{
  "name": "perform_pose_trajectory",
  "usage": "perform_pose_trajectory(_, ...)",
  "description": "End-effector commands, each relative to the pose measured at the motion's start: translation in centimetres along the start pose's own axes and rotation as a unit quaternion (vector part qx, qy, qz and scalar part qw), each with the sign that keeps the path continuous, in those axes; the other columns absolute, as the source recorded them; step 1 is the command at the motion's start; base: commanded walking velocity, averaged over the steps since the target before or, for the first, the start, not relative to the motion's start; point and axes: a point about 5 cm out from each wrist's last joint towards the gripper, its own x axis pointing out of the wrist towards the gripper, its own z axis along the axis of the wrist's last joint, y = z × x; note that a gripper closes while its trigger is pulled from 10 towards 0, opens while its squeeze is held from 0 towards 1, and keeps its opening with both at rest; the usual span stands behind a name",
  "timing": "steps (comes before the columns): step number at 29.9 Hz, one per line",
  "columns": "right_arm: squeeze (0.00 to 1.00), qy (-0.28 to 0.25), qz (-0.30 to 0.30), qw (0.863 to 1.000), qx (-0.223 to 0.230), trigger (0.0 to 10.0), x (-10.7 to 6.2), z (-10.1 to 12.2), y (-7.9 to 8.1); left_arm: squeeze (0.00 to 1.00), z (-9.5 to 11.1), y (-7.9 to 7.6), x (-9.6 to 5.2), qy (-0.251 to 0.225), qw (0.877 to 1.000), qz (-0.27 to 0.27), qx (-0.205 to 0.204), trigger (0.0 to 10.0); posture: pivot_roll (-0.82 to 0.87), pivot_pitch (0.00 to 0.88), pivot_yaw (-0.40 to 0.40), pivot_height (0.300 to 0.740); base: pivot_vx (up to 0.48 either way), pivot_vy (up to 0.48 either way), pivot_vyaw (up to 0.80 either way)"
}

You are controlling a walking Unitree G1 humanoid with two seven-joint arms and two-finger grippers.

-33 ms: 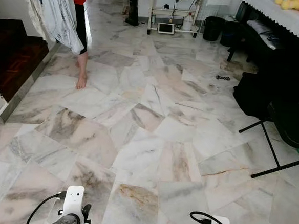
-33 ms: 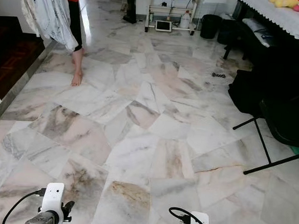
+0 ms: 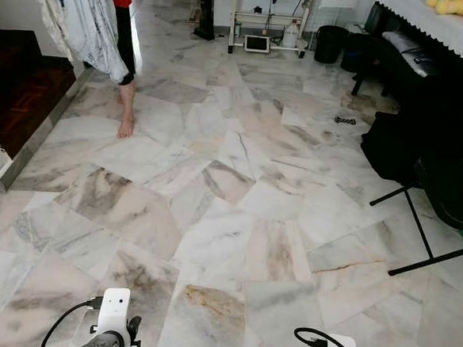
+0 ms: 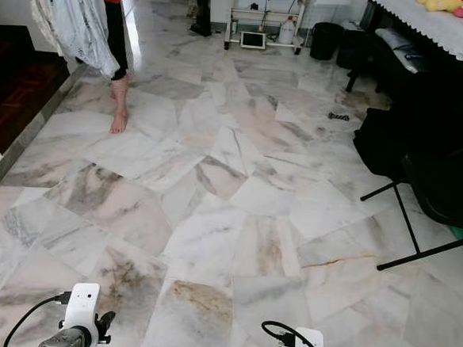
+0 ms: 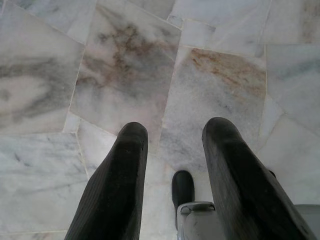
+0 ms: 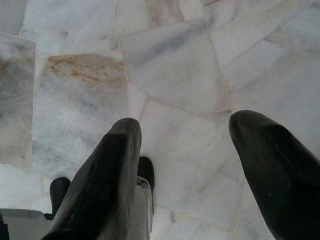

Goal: Setting the table

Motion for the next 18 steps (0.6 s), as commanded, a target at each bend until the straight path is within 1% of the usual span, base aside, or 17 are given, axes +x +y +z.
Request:
perform_pose_trajectory(1,0.0,0.016,0.083,0.991,0.103,10.0,1.0,2.8,1.8,0.0,-3.5,0.9,-1.0,0.049,0.998,-0.032,-0.005,10.0,0.26,0.0,-0.216,0.74,0.0,0.0,0.0)
perform_pose_trajectory(10,0.0,0.016,0.083,0.991,0.103,10.0,1.0,2.8,1.8,0.0,-3.5,0.9,-1.0,0.049,0.998,-0.032,-0.005,10.0,0.26,0.0,-0.216,0.74,0.0,0.0,0.0)
perform_pose_trajectory(11,0.0,0.016,0.082,0.991,0.106,10.0,1.0,2.7,1.8,0.0,-3.6,0.9,-1.1,0.052,0.998,-0.033,-0.005,10.0,0.0,0.0,0.0,0.74,0.0,0.0,0.0)
perform_pose_trajectory(12,0.0,0.022,0.092,0.991,0.097,10.0,0.9,2.2,2.7,0.0,-3.8,0.6,-1.0,0.06,0.997,-0.039,0.004,10.0,0.2,0.0,-0.144,0.74,0.0,0.0,0.0)
perform_pose_trajectory(14,0.0,0.029,0.106,0.99,0.088,10.0,0.7,1.7,3.9,0.0,-3.9,0.2,-1.0,0.069,0.997,-0.044,0.015,10.0,0.2,0.0,-0.144,0.74,0.0,0.0,0.0)
perform_pose_trajectory(15,0.0,0.03,0.109,0.99,0.085,10.0,0.7,1.6,4.1,0.0,-3.9,0.1,-1.0,0.071,0.996,-0.045,0.017,10.0,0.19,0.0,-0.145,0.74,0.0,0.0,0.0)
perform_pose_trajectory(18,0.0,0.03,0.108,0.99,0.085,10.0,0.7,1.6,4.1,0.0,-3.9,0.1,-1.0,0.07,0.996,-0.045,0.017,10.0,0.19,0.0,-0.143,0.74,0.0,0.0,0.0)
